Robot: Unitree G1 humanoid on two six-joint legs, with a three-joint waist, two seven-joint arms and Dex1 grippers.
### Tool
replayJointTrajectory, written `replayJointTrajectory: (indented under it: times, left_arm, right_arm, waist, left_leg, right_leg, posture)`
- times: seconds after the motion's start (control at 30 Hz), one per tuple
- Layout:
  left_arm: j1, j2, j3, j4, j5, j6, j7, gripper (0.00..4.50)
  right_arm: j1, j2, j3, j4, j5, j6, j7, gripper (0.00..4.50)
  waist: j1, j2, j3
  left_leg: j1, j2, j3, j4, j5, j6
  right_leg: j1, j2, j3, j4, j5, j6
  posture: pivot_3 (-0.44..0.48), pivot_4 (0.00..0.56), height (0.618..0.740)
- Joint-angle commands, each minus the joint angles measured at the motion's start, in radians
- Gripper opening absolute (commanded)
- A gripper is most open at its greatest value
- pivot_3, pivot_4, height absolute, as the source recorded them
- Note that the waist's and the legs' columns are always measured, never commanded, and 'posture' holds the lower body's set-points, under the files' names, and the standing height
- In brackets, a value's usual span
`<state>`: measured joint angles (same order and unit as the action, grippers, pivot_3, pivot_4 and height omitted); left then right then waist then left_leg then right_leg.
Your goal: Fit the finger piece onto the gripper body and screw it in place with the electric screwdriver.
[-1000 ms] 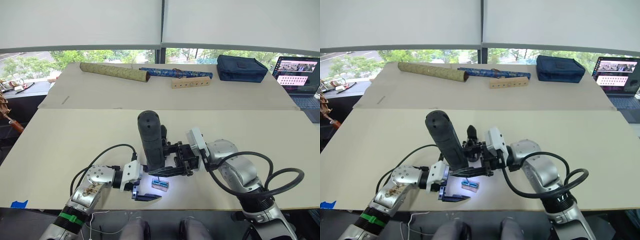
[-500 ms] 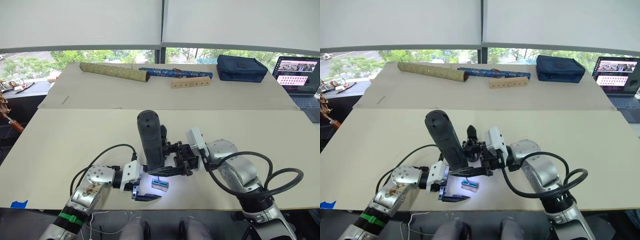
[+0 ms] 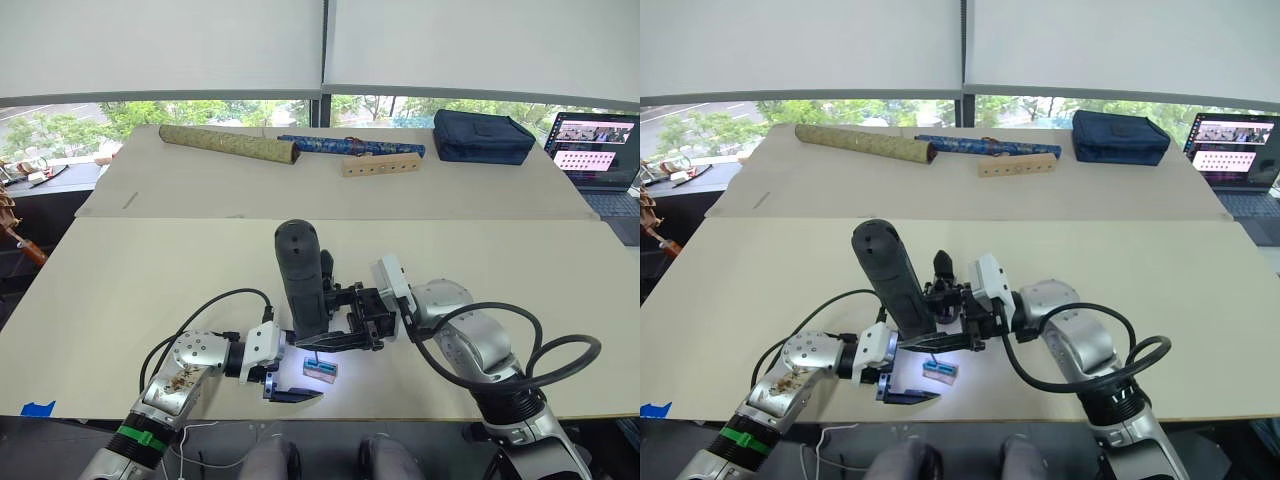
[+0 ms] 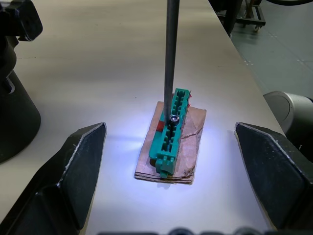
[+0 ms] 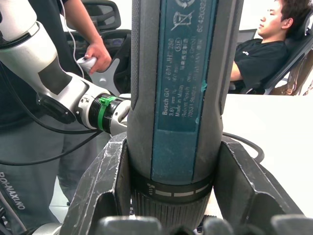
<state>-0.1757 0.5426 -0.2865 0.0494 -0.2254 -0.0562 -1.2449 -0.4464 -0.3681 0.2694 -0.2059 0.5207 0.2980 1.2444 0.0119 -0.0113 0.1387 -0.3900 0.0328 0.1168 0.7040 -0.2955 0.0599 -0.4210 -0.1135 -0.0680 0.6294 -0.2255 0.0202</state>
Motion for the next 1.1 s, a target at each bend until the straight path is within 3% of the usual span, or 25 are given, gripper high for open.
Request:
replayJointTrajectory:
  times: [0.03,1.1]
  left_arm:
    - [0.032,0.000,-0.025,0.059,0.034,0.006,0.010,4.47]
    - [0.024,-0.008,-0.031,0.136,0.045,-0.061,0.002,4.47]
  right_arm:
    - [-0.018,0.008,-0.018,-0.023,0.014,-0.033,0.006,1.92]
    - [-0.015,0.013,-0.020,-0.015,-0.018,-0.070,0.007,1.92]
  waist:
    - [0.000,0.000,0.000]
    - [0.000,0.002,-0.001]
  left_leg:
    - [0.000,0.000,0.000,0.000,0.000,0.000]
    - [0.001,0.000,0.000,0.000,0.000,0.000]
  right_leg:
    - [0.000,0.000,0.000,0.000,0.000,0.000]
    - [0.000,0.000,0.000,0.000,0.000,0.000]
  posture:
    - [0.000,0.150,0.740]
    - [0.000,0.150,0.740]
